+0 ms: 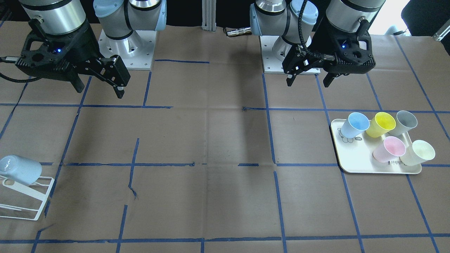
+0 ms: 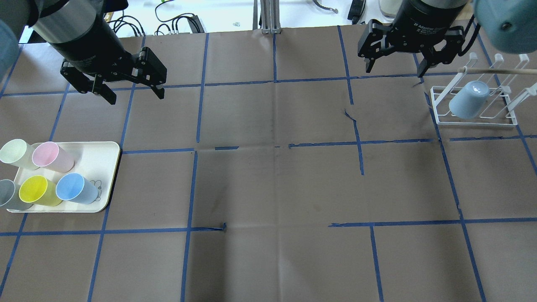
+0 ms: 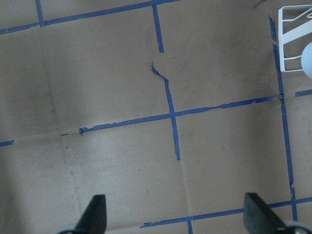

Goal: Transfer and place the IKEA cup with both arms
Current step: 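Move the right gripper down over the light blue cup on the rack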

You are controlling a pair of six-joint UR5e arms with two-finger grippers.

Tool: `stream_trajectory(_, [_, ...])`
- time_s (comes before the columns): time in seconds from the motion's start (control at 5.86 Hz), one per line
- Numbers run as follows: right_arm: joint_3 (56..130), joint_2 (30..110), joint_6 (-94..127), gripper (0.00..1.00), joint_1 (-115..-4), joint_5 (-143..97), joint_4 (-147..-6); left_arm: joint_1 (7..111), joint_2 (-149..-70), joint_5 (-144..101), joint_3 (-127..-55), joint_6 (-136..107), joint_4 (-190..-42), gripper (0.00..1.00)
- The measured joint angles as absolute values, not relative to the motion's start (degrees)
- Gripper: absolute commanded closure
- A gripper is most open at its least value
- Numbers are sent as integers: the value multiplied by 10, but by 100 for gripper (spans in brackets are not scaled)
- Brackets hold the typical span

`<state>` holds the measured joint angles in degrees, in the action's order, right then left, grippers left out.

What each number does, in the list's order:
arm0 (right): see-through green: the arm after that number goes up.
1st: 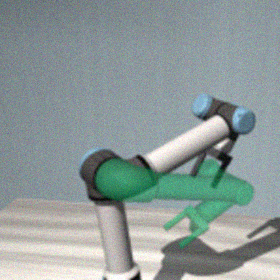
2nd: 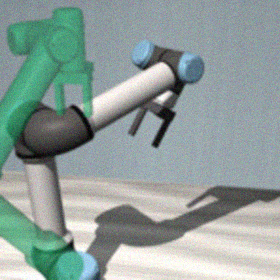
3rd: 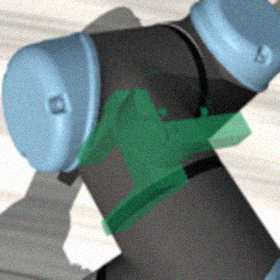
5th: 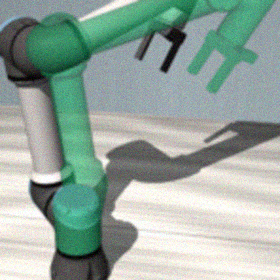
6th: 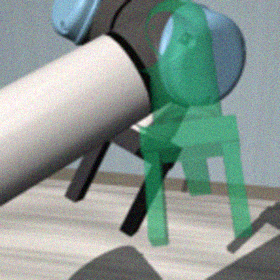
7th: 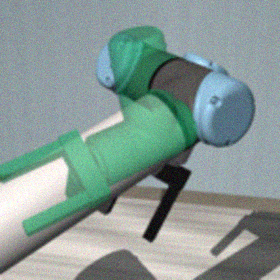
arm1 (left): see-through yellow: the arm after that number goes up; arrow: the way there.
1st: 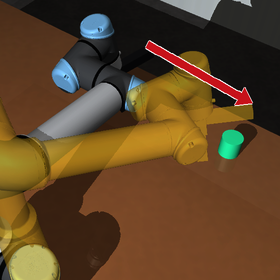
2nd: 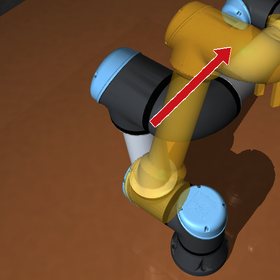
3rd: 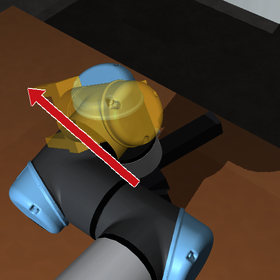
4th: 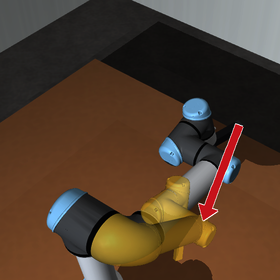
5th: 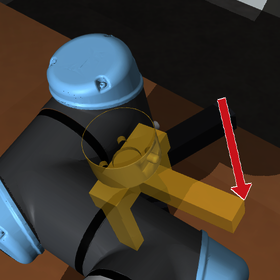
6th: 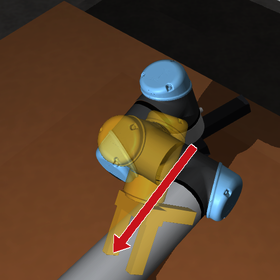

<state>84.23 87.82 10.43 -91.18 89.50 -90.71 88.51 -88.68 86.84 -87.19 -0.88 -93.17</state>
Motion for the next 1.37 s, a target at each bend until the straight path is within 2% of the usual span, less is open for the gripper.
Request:
stream_trajectory(0.85, [842, 877, 64, 0, -903, 895, -912, 885, -887, 868, -872, -9, -932, 2])
stream_trajectory(1.02, [841, 872, 14, 0, -883, 895, -919, 885, -887, 868, -872, -9, -932, 2])
stream_trajectory(1.37, [840, 845, -134, 0, -770, 893, -947, 885, -887, 868, -873, -9, -932, 2])
